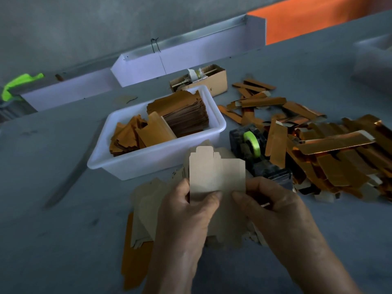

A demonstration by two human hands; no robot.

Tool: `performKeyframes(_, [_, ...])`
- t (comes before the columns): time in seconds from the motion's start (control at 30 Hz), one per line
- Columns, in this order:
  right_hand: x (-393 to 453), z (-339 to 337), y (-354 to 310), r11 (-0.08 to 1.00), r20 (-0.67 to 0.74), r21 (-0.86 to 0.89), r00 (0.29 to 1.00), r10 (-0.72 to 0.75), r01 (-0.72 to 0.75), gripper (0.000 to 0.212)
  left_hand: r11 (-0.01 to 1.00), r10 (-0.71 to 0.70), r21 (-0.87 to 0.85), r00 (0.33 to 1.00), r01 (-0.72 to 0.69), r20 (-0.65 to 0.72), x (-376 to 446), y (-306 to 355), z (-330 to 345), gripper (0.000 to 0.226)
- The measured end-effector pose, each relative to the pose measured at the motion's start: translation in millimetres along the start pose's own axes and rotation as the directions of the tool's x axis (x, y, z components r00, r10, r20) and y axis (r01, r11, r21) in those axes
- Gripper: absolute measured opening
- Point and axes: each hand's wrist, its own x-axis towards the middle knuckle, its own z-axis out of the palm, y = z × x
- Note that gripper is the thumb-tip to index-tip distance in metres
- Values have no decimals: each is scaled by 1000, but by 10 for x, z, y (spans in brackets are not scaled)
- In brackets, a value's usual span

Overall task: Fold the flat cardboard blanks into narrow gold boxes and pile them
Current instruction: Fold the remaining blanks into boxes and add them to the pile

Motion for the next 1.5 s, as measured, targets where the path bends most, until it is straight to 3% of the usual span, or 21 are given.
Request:
performKeyframes(0.13, [-30,23,-34,998,7,22,999,-53,53,20,994,58,97,996,-52,-64,4,-37,40,18])
performKeyframes(0.3, [-62,120,-64,975,71,200,991,-115,99,25,985,130,121,989,-120,-74,-17,20,87,16])
performKeyframes(0.47, [-48,107,-47,971,77,223,991,-112,92,29,996,91,5,992,-91,87,-73,71,60,18])
performKeyframes(0.57, [-19,77,-39,982,88,176,993,-80,64,20,996,85,-2,974,-86,212,-95,117,4,12])
performKeyframes(0.67, [-33,64,-51,989,78,146,996,-46,34,19,989,119,62,973,-134,196,-100,76,-14,11])
performKeyframes(0.8, [-36,49,-40,995,-59,97,998,8,-3,40,998,47,20,962,-55,268,-106,99,-48,15])
performKeyframes(0.9, [5,10,-63,966,88,231,991,98,-117,43,1000,-16,-1,953,17,303,-90,120,-62,13])
performKeyframes(0.97, [32,-3,-92,940,202,292,972,118,-175,35,1000,-22,3,956,22,293,-78,103,-64,18])
performKeyframes(1.03, [59,-8,-93,927,221,325,968,118,-187,26,1000,-1,-8,962,3,274,-69,94,-52,12])
performKeyframes(1.13, [101,1,-83,932,183,324,977,110,-166,12,998,66,-19,978,-63,196,-66,89,-22,11])
performKeyframes(1.37, [91,49,-2,928,93,346,990,111,-137,11,981,164,105,986,-165,14,-62,20,80,3])
performKeyframes(1.43, [76,63,13,923,55,363,991,118,-130,9,945,260,213,965,-247,-36,-102,11,128,4])
performKeyframes(1.5, [66,83,14,925,16,360,992,124,-121,10,833,418,426,906,-353,-66,-149,20,195,5])
